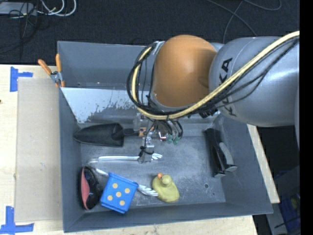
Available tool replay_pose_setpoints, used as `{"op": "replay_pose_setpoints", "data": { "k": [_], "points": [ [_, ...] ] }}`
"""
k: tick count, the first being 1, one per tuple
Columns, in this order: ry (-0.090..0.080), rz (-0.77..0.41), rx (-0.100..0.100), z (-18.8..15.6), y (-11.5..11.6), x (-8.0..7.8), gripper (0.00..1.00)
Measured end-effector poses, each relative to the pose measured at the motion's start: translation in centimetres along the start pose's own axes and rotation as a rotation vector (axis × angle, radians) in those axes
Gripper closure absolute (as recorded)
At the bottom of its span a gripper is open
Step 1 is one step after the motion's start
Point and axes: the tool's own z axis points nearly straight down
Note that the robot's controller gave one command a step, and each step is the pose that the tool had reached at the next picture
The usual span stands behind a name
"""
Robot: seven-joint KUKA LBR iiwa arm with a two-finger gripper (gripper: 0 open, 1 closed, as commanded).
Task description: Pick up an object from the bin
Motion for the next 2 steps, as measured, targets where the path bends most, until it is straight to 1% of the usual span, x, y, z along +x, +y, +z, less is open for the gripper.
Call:
{"op": "replay_pose_setpoints", "data": {
  "k": [1,2],
  "points": [
    [-0.007,0.005,-0.001,-0.4,-0.1,-0.2,0.00],
    [-0.010,-0.105,-0.001,7.1,3.2,-2.6,0.00]
  ]
}}
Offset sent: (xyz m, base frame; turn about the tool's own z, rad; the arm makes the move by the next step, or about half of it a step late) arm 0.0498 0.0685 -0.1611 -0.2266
